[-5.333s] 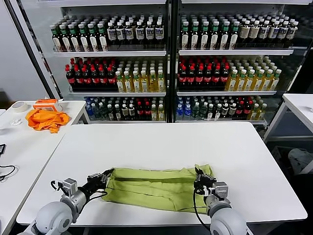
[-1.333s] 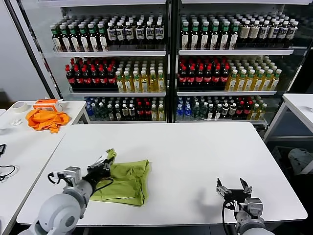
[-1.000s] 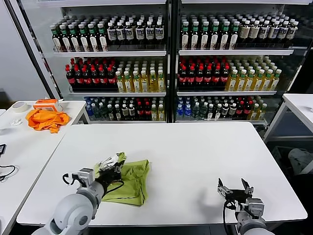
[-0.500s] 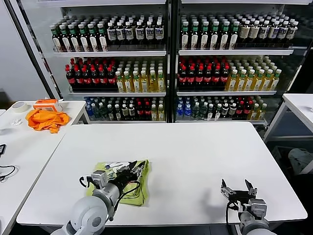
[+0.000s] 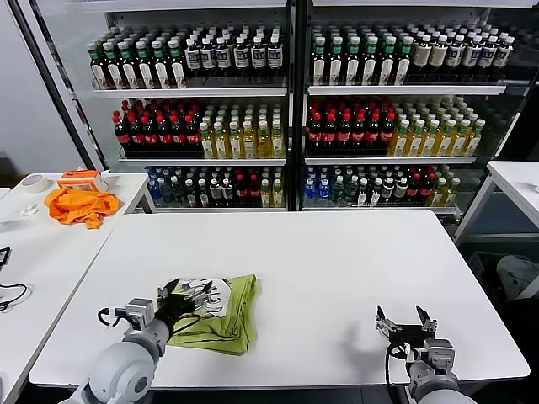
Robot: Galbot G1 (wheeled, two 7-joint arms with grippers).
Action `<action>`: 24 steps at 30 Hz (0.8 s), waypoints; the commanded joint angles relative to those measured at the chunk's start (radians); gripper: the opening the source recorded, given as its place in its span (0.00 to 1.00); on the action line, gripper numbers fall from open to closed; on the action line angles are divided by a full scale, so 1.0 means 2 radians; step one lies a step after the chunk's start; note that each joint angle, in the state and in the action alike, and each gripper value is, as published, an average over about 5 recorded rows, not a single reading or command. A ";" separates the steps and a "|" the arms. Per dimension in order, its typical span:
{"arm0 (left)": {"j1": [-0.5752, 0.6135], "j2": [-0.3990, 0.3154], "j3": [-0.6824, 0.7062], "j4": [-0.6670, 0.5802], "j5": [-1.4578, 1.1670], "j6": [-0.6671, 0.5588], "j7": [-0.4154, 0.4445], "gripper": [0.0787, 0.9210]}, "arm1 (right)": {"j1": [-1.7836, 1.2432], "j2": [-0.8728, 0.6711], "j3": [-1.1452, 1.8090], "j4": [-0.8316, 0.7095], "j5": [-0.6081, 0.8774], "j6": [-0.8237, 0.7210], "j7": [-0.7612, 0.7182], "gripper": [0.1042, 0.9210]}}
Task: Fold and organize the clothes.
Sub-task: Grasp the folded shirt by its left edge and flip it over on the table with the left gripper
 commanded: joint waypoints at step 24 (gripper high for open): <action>0.028 0.008 -0.055 0.079 -0.051 0.008 0.046 0.88 | -0.008 -0.001 0.006 0.000 0.000 0.004 -0.001 0.88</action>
